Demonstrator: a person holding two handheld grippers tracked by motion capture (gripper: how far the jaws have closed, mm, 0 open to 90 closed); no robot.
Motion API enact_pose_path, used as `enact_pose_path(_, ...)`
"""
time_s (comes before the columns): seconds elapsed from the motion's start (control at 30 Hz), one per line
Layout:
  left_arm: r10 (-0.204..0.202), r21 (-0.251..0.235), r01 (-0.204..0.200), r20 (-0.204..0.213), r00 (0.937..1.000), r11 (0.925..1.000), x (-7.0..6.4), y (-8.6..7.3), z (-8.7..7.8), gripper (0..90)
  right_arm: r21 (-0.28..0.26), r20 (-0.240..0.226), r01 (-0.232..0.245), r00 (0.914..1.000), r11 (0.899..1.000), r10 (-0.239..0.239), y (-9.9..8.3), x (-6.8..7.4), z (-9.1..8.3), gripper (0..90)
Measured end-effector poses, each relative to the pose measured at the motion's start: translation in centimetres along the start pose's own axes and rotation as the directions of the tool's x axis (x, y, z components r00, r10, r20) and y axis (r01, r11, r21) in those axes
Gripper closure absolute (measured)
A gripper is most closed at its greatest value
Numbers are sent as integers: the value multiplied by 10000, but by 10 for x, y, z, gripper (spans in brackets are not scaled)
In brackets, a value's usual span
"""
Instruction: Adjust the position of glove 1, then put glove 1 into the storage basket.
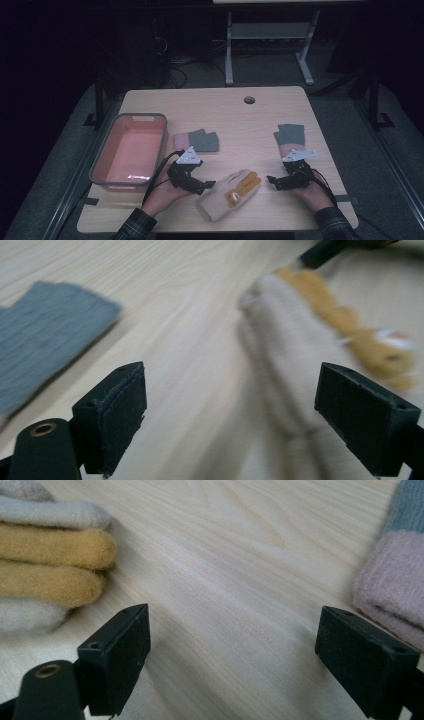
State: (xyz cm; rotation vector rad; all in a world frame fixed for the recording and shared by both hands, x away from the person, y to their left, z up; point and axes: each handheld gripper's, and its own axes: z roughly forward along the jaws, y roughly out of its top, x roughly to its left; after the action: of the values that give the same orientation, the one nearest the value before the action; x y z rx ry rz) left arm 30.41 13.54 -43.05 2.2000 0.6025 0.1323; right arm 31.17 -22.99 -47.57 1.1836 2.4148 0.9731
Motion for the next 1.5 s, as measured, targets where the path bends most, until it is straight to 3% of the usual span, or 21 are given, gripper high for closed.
enact_pose_path(0.13,-55,129,48,500,9987,9999,-15,3,2,123,-114,167,54,9998,9999,-52,-2,0,2,110)
enact_pose_path(0.5,136,587,-182,790,9968,9981,-36,-1,26,121,-522,137,-41,9999,9986,48,-6,-1,3,100)
enact_pose_path(0.73,253,1191,-352,830,9962,9923,-37,-9,42,120,-591,107,-86,9999,9982,93,-7,-1,3,100)
enact_pose_path(0.9,15,1249,-149,1064,9943,9921,-36,-13,47,120,-593,107,-84,9999,9982,90,-7,-1,3,100)
enact_pose_path(1.07,232,1210,-365,1092,9937,9920,-37,-14,48,132,-592,108,-85,9999,9982,91,-7,-1,3,100)
enact_pose_path(1.2,325,1092,-467,1279,9913,9929,-38,-14,48,197,-585,108,-97,9999,9982,103,-7,-1,3,100)
enact_pose_path(1.27,467,1079,-631,1479,9879,9922,-38,-13,47,275,-589,107,-85,9999,9982,92,-7,-1,3,100)
enact_pose_path(1.3,442,1065,-617,1594,9862,9924,-39,-13,47,365,-589,107,-93,9999,9982,99,-7,-1,3,100)
enact_pose_path(1.5,145,1161,-390,2049,9787,9925,-37,-13,45,498,-579,106,-109,9999,9983,115,-7,-1,3,100)
